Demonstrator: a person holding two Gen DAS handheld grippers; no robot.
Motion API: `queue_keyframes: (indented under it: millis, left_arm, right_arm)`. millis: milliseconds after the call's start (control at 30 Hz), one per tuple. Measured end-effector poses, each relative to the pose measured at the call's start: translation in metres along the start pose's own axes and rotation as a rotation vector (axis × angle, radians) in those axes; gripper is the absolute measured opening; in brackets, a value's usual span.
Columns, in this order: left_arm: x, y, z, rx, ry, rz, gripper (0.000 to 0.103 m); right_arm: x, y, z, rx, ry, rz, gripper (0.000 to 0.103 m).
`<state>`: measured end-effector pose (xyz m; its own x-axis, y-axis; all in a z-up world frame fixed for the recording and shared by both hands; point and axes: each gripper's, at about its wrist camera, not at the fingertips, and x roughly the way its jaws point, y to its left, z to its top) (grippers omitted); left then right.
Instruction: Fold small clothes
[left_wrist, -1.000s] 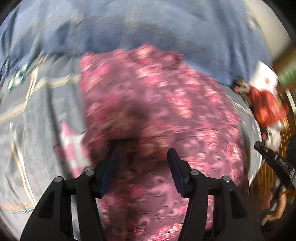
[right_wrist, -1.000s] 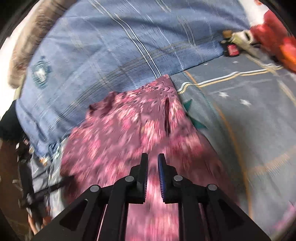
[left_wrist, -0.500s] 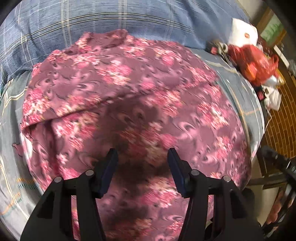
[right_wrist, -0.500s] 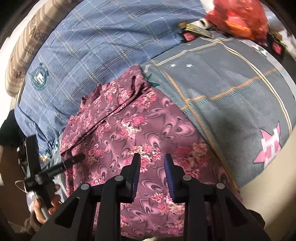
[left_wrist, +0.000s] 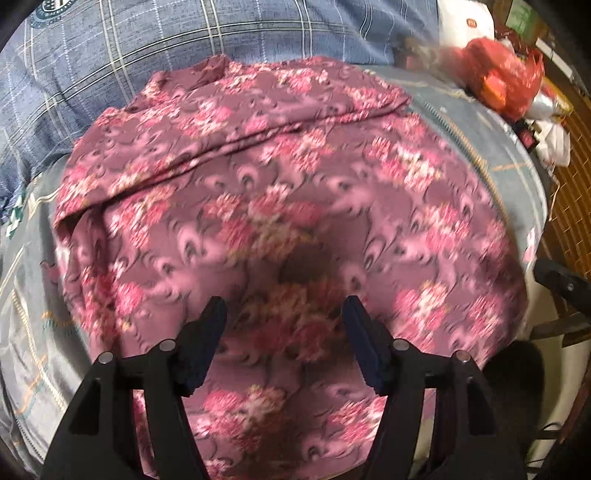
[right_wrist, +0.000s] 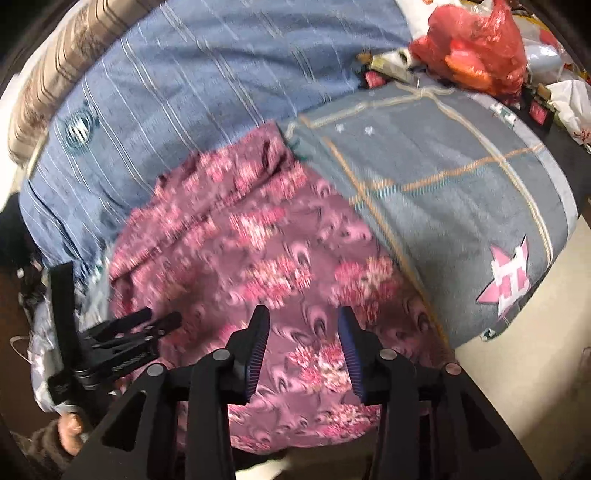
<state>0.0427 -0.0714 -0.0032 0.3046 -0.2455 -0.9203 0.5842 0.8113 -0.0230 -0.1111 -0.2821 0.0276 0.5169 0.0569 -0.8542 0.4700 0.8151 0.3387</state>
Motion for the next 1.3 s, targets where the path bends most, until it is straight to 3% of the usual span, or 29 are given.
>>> queue_keyframes:
  millis: [200,267,400,433,500,533,733,900,1000,1067,1133,1200,1300]
  left_arm:
    - [0.009,0.011,-0.025,0.001,0.007,0.076,0.066]
    - [0.011,0.013,-0.032,-0.004,-0.02,0.083,0.073]
    - [0.012,0.018,-0.035,-0.013,-0.02,0.062,0.08]
    - [0.012,0.018,-0.035,-0.013,-0.018,0.06,0.08]
    - [0.011,0.018,-0.035,-0.005,-0.011,0.062,0.083]
    - [0.011,0.018,-0.036,0.008,0.019,0.067,0.084]
    - [0.009,0.02,-0.04,-0.008,0.03,0.07,0.087]
    - [0.004,0.026,-0.039,-0.072,0.062,0.063,0.086]
    - [-0.018,0.053,-0.051,-0.191,0.039,-0.005,0.084]
    - [-0.036,0.077,-0.065,-0.225,0.024,-0.005,0.084]
    - [-0.049,0.102,-0.079,-0.235,0.018,0.035,0.084]
    - [-0.057,0.128,-0.095,-0.261,0.04,0.075,0.084]
    - [-0.063,0.154,-0.12,-0.317,0.104,0.07,0.084]
  right_arm:
    - [0.037,0.015,-0.019,-0.06,0.113,0.007,0.041]
    - [0.049,0.021,-0.025,-0.077,0.136,0.031,0.04]
    - [0.082,0.025,-0.044,-0.11,0.216,0.0,0.041]
    - [0.08,0.027,-0.047,-0.132,0.179,-0.009,0.046]
    - [0.08,0.035,-0.05,-0.174,0.186,-0.001,0.056]
    - [0.08,0.038,-0.05,-0.187,0.195,-0.006,0.057]
    - [0.082,0.035,-0.05,-0.163,0.2,0.032,0.065]
    - [0.081,0.043,-0.053,-0.244,0.191,0.034,0.071]
    - [0.077,0.042,-0.057,-0.347,0.171,0.068,0.069]
    - [0.074,0.038,-0.052,-0.374,0.183,0.093,0.063]
    - [0.063,0.027,-0.041,-0.323,0.176,0.152,0.06]
    - [0.04,0.005,-0.021,-0.239,0.107,0.238,0.063]
    - [0.015,-0.022,0.006,-0.165,0.025,0.254,0.064]
